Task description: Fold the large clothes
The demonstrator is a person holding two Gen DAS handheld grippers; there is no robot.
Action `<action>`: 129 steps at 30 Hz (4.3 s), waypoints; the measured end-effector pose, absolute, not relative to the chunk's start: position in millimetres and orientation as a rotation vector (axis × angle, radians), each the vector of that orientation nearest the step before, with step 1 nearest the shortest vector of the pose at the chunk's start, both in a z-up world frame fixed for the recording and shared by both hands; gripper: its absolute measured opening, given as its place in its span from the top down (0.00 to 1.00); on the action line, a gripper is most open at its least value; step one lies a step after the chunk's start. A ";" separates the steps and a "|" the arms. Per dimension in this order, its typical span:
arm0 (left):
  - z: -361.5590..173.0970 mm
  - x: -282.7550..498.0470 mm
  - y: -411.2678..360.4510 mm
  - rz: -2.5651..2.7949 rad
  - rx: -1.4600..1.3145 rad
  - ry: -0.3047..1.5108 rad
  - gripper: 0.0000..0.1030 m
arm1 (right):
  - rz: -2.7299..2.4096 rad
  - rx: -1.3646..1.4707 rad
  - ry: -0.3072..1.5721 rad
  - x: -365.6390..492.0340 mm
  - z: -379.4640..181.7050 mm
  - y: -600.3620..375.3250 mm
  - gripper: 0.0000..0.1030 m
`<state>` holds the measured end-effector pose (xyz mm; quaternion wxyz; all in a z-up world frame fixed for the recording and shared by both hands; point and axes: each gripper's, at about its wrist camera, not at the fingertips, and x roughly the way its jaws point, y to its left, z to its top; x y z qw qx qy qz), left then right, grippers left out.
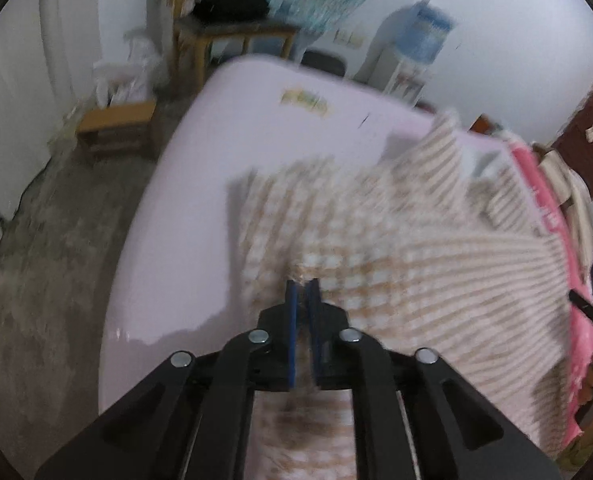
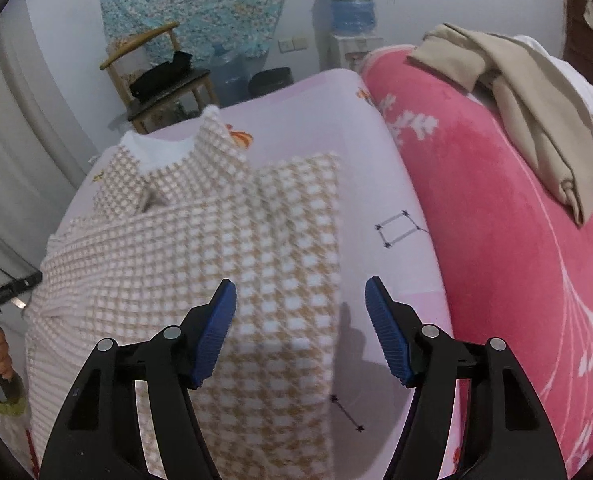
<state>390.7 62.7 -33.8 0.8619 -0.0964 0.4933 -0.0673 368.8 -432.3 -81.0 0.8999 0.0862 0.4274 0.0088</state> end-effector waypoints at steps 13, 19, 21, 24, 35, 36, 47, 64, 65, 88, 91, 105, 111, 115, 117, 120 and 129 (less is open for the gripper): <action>-17.7 335.0 12.1 -0.315 0.035 0.962 0.81 | 0.194 0.033 0.856 346.4 -71.0 -390.4 0.47; -32.1 329.6 19.4 -0.311 0.030 0.997 0.79 | 0.210 -0.052 0.984 343.6 -104.4 -380.3 0.49; -21.1 330.1 18.8 -0.292 0.062 0.975 0.79 | 0.210 -0.007 1.013 349.4 -94.4 -385.8 0.49; 2.7 332.8 13.4 -0.333 0.055 0.883 0.79 | 0.217 0.004 0.927 361.5 -63.6 -387.6 0.49; -27.3 386.5 9.4 -0.265 0.001 0.956 0.77 | 0.087 0.004 0.964 426.8 -92.6 -400.6 0.53; -21.7 385.1 9.1 -0.273 0.009 0.930 0.77 | 0.087 0.004 0.949 427.1 -85.4 -400.0 0.53; -5.4 389.4 8.4 -0.231 0.041 0.908 0.73 | -0.007 -0.004 0.915 427.5 -75.8 -384.2 0.51; -32.1 337.9 -30.9 -0.303 0.218 0.968 0.44 | 0.212 -0.153 1.003 324.1 -100.4 -267.4 0.32; -40.8 338.1 -31.9 -0.296 0.222 0.974 0.43 | 0.209 -0.152 0.978 322.1 -103.9 -266.5 0.31; -18.3 151.2 -16.2 -0.336 0.110 1.033 0.20 | 0.091 0.120 0.958 129.4 -82.7 -310.2 0.11; -25.5 131.9 -22.2 -0.343 0.122 1.050 0.18 | 0.069 0.132 0.965 107.2 -90.3 -310.5 0.11; -55.9 114.6 -33.7 -0.309 0.137 1.047 0.07 | 0.022 0.136 0.957 88.6 -127.4 -307.7 0.08; -56.3 116.0 -36.6 -0.304 0.142 1.029 0.05 | 0.019 0.131 0.923 80.7 -129.4 -308.5 0.08; -53.7 113.1 -34.1 -0.299 0.135 1.010 0.05 | 0.023 0.131 0.916 79.2 -129.3 -310.4 0.08; -44.0 106.2 -26.4 -0.279 0.112 0.979 0.05 | 0.030 0.130 0.926 79.6 -128.8 -311.8 0.08; -23.0 89.1 -8.0 -0.272 0.060 0.904 0.06 | 0.046 0.125 0.944 82.9 -128.1 -311.5 0.08; -12.2 27.3 69.3 -0.216 -0.093 0.913 0.15 | 0.067 0.119 0.945 83.9 -129.4 -312.3 0.08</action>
